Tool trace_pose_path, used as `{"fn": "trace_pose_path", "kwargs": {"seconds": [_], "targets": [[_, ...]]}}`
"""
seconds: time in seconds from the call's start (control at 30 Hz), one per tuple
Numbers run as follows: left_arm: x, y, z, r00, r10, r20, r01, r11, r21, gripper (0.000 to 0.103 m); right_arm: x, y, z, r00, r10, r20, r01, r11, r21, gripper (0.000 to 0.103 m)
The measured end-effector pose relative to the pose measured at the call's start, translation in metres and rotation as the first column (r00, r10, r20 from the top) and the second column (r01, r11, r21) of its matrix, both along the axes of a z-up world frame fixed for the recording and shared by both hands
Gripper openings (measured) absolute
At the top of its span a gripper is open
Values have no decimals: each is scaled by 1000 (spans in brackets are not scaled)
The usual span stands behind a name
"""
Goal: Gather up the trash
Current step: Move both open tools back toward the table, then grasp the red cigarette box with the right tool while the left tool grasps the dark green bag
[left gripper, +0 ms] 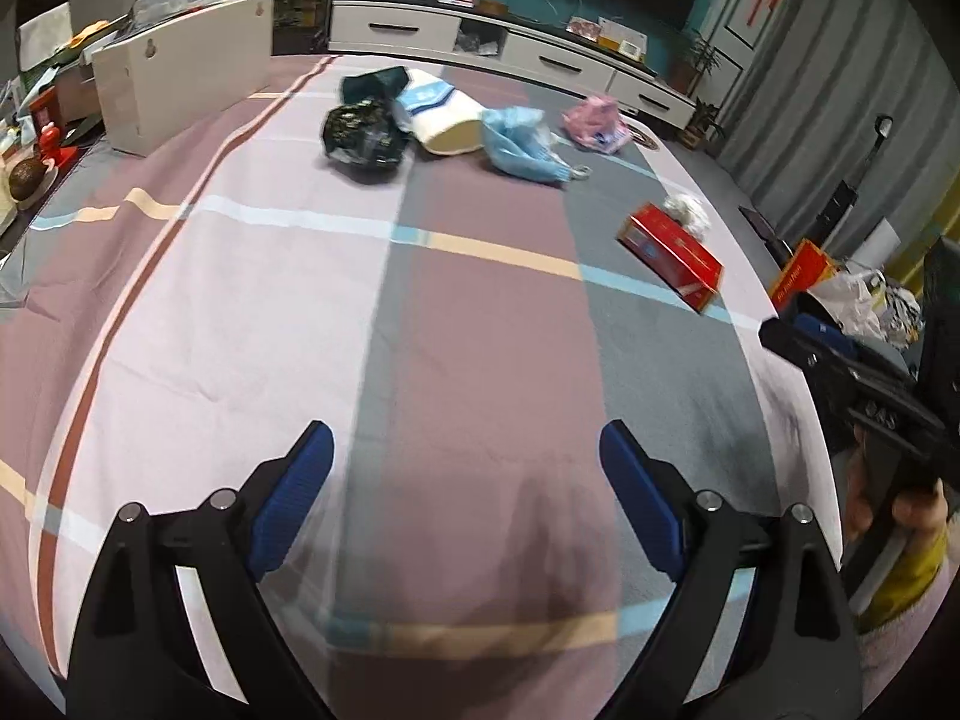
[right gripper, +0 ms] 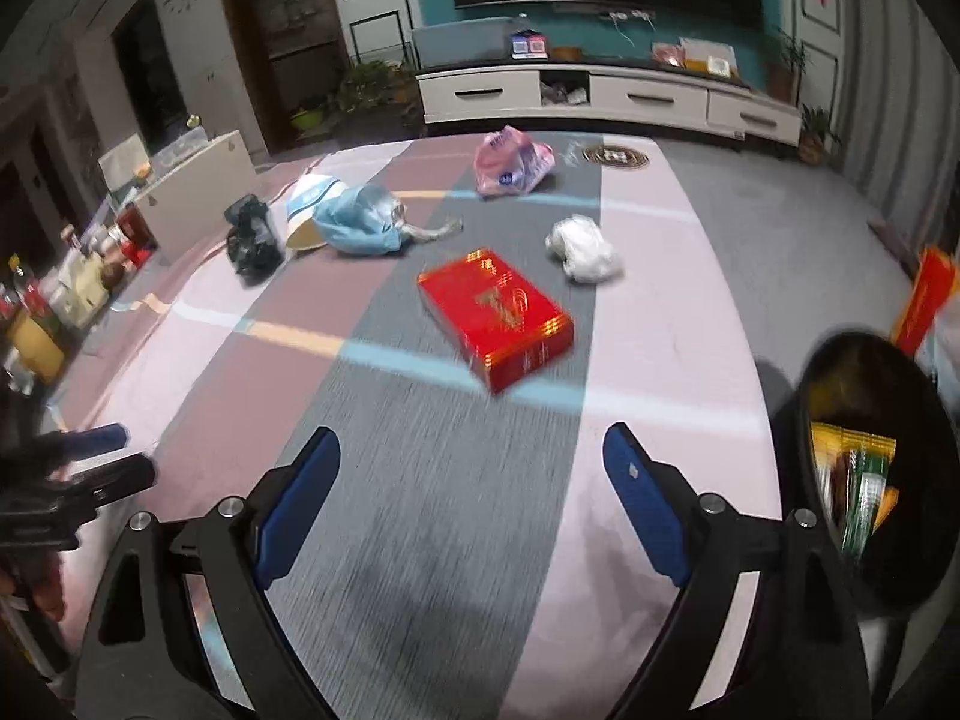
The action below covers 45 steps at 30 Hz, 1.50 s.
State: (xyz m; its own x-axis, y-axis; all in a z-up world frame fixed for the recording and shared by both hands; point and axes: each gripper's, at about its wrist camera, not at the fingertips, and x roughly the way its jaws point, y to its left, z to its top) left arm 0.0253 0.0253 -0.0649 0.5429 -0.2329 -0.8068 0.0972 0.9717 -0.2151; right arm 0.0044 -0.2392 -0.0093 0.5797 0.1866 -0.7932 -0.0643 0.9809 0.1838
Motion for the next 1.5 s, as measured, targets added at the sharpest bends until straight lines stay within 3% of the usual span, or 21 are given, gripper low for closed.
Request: {"fn": "trace_pose_path", "kwargs": {"seconds": [0.27, 0.5, 0.57, 0.7, 0.93, 1.13, 1.17, 1.27, 1.5], "targets": [[29, 27, -1, 998, 69, 13, -68, 998, -13, 90, 70, 2, -30, 994, 92, -61, -98, 990, -102, 88], [67, 42, 12, 992, 99, 84, -100, 995, 5, 90, 92, 5, -52, 985, 138, -101, -149, 983, -106, 87], [78, 42, 15, 990, 101, 98, -102, 995, 3, 90, 93, 8, -54, 984, 141, -106, -152, 983, -107, 73], [106, 40, 16, 987, 107, 116, -108, 994, 1, 90, 92, 14, -53, 988, 132, -86, -142, 983, -120, 66], [161, 33, 4, 977, 171, 125, -173, 985, 8, 90, 77, 11, -29, 998, 56, -23, -55, 998, 19, 62], [183, 42, -2, 966, 228, 123, -220, 973, -76, 90, 59, 14, -13, 998, 61, 5, -61, 995, 84, 62], [186, 42, -4, 964, 237, 119, -229, 970, -77, 88, 57, 14, -12, 998, 62, 5, -62, 994, 84, 62], [192, 43, -9, 965, 240, 103, -232, 969, -82, 65, 51, 13, -11, 998, 60, 6, -60, 994, 88, 62], [183, 37, -4, 968, 214, 133, -208, 976, -57, 44, 38, 10, -8, 999, 41, 1, -41, 994, 103, 62]]}}
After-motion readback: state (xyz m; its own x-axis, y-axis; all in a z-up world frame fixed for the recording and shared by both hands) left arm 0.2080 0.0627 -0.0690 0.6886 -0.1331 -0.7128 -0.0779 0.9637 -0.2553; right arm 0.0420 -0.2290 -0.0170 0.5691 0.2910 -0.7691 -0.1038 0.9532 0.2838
